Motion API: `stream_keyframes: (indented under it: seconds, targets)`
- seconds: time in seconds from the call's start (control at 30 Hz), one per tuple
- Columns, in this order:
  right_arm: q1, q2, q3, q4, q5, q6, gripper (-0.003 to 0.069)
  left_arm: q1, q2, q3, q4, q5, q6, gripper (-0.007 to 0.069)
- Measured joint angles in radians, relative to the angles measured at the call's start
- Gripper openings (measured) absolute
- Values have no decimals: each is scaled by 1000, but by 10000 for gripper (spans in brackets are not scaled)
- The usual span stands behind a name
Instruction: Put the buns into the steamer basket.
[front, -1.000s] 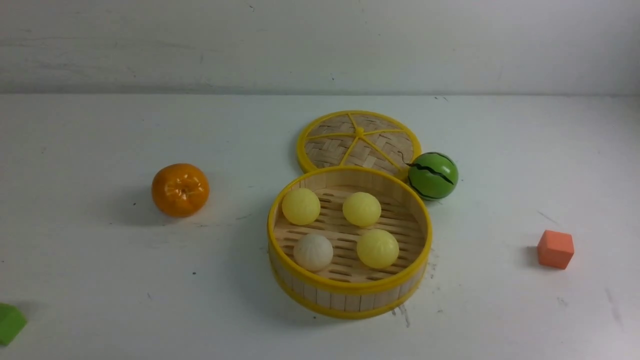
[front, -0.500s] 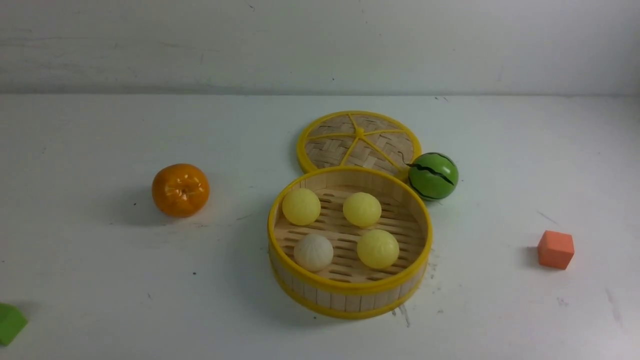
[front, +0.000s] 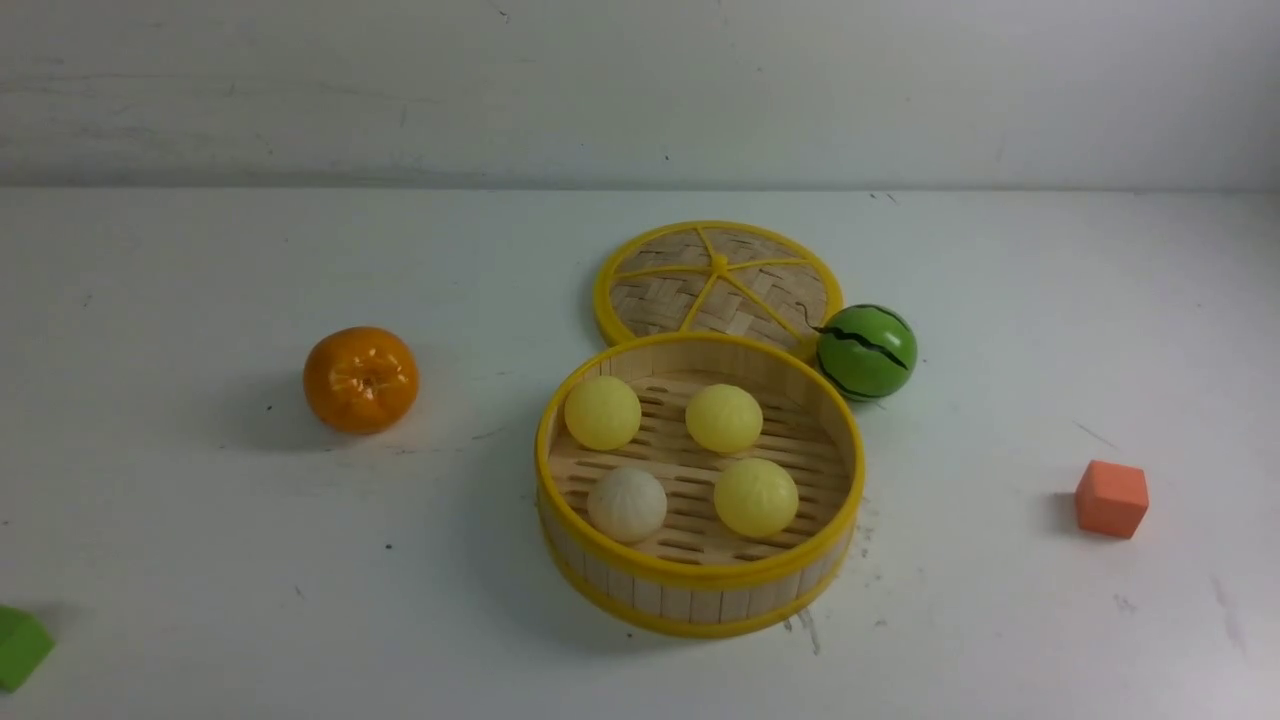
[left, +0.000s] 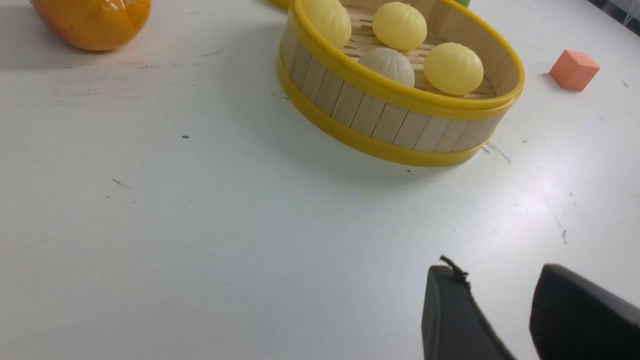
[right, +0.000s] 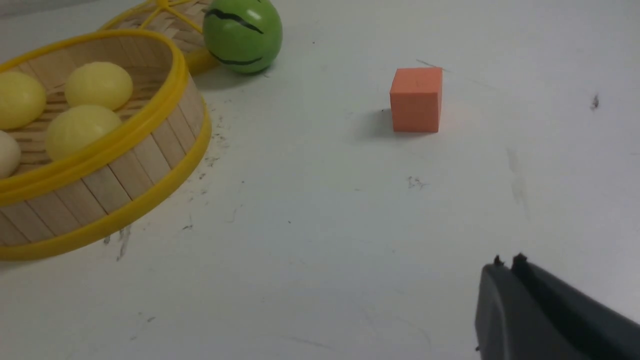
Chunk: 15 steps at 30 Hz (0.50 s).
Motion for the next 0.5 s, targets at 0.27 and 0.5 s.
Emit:
stream_keyframes:
  seconds: [0.27, 0.5]
  targets:
    - [0, 0, 0, 0, 1, 0, 15, 2, -1, 0, 25, -9, 7, 236]
    - [-1, 0, 0, 0, 1, 0, 22, 226, -109, 2, 22, -25, -36, 174]
